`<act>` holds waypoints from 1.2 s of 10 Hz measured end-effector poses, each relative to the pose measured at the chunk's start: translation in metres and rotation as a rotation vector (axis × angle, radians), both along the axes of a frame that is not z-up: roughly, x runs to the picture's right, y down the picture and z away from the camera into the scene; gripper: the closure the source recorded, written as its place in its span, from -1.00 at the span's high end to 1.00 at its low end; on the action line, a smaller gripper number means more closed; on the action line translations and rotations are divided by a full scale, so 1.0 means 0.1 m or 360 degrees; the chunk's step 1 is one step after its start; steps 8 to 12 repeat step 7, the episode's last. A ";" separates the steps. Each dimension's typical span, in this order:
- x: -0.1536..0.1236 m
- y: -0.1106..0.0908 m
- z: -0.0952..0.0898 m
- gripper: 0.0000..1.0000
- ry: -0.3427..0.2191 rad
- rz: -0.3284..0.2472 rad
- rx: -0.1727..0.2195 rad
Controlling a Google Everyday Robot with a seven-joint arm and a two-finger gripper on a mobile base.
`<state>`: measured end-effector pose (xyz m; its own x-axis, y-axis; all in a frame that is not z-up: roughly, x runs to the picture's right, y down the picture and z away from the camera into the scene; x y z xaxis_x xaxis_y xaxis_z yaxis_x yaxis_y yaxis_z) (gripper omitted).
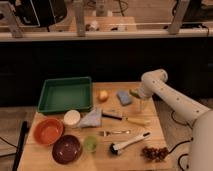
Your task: Place pepper in red bowl
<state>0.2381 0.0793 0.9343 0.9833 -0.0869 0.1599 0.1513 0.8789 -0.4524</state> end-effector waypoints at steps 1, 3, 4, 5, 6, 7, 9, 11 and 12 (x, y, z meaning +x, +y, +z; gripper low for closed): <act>0.01 -0.01 0.03 0.60 0.0009 0.0016 -0.0012; 0.10 -0.02 0.08 0.60 0.0037 0.0052 -0.0039; 0.13 -0.02 0.11 0.60 0.0047 0.0064 -0.0052; 0.17 -0.03 0.13 0.60 0.0057 0.0076 -0.0064; 0.22 -0.02 0.14 0.60 0.0071 0.0092 -0.0084; 0.27 0.00 0.15 0.60 0.0082 0.0108 -0.0102; 0.27 0.00 0.15 0.60 0.0082 0.0108 -0.0102; 0.27 0.00 0.15 0.60 0.0082 0.0108 -0.0102; 0.27 0.00 0.15 0.60 0.0082 0.0108 -0.0102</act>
